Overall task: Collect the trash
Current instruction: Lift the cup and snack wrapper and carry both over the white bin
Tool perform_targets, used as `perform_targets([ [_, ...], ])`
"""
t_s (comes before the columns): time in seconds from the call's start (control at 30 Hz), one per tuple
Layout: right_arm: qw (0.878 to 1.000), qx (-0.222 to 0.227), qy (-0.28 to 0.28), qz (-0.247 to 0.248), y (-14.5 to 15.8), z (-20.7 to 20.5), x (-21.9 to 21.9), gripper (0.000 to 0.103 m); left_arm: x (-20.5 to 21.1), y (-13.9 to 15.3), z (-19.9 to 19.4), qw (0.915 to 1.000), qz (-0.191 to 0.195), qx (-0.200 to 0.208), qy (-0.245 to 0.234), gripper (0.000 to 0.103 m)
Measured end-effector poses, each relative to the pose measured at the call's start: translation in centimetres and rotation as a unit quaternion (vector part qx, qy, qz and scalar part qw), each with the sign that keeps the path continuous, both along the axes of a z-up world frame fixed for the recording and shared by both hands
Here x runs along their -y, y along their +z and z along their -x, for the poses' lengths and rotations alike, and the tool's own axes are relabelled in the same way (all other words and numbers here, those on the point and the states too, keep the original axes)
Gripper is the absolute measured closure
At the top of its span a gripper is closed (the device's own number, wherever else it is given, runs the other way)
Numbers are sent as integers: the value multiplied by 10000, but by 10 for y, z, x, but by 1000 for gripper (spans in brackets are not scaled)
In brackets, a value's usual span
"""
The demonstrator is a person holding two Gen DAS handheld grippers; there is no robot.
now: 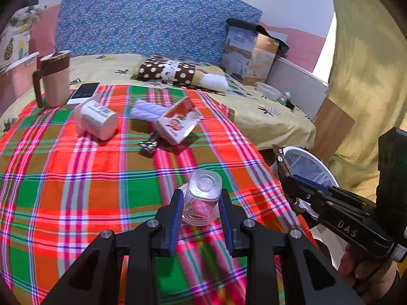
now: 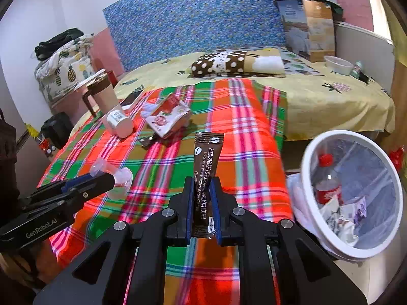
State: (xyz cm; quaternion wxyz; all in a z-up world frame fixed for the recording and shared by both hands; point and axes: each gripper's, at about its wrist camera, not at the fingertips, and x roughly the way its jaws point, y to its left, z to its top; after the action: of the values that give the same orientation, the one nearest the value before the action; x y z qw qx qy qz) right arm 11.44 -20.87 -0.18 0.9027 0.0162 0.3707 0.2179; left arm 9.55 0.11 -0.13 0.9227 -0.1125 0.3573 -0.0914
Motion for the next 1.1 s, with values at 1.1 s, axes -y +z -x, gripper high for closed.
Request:
perform_targets([
  [1.1, 9847, -114, -1736, -142, -15, -4, 151, 88, 179, 7, -63, 9835, -90, 88, -1803, 75],
])
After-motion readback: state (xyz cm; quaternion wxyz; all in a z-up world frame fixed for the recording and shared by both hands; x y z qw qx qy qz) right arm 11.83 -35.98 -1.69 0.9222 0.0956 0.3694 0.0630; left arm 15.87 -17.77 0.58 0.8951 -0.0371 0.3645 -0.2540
